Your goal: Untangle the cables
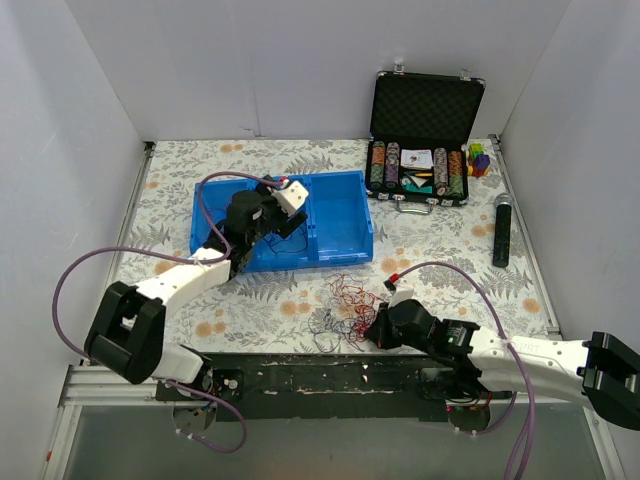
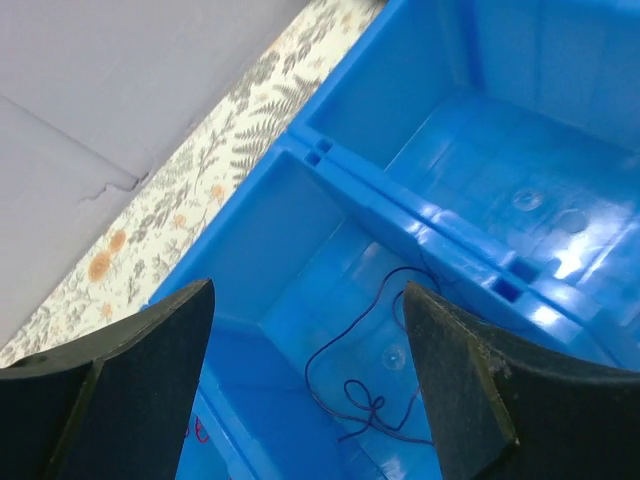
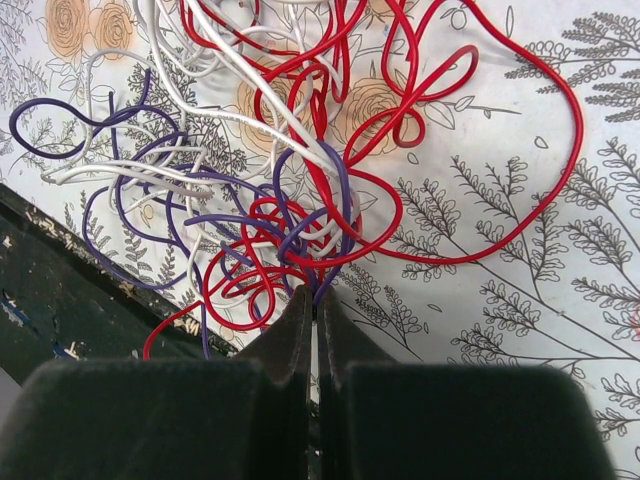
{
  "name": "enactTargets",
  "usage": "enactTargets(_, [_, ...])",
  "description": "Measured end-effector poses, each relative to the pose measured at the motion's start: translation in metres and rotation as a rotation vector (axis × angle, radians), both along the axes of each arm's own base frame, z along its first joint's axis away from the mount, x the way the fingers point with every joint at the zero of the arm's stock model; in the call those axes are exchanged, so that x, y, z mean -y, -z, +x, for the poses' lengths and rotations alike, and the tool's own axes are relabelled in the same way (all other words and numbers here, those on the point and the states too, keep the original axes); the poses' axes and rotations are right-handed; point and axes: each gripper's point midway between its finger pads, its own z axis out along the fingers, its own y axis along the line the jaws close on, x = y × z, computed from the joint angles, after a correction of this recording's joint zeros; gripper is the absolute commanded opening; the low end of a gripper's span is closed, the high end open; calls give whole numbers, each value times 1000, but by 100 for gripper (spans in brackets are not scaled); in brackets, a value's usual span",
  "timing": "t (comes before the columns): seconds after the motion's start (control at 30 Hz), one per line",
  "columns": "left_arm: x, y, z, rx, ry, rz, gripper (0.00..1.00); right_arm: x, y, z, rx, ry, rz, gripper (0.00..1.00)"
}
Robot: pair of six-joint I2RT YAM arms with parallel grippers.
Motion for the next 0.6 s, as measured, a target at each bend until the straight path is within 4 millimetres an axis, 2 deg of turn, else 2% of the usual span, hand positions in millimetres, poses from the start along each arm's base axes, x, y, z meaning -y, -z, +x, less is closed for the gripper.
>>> enactTargets(0.07, [4, -17, -9, 9, 36, -21, 74, 0, 0, 0, -1, -1, -2, 1])
enactTargets(0.13, [16, -44, -32, 43, 124, -39, 75, 0, 0, 0, -1, -1, -1, 1])
enactTargets(0.2, [42, -68, -77, 74, 285, -31, 76, 0, 1, 0, -2, -1, -5, 1])
enactTargets(0.27, [76, -81, -138, 96, 506, -14, 76, 0, 2, 0, -3, -2, -8, 1])
enactTargets(0.3, [89, -81, -169, 97, 618, -6, 75, 0, 2, 0, -4, -2, -10, 1])
enactTargets(0.37, [104, -64, -217, 58, 783, 20, 76, -1, 2, 0, -3, -2, -8, 1])
enactTargets(0.4, [105, -53, -229, 27, 823, 34, 75, -1, 2, 0, -3, -2, -8, 1])
enactTargets(0.43, [105, -33, -240, -26, 855, 60, 75, -1, 1, 0, -2, -2, -6, 1])
enactTargets(0.53, [97, 24, -251, -202, 857, 130, 73, -1, 0, 0, 1, -2, -3, 1])
enactTargets(0.6, [93, 53, -254, -310, 832, 161, 69, 0, 0, 0, 1, -2, -6, 1])
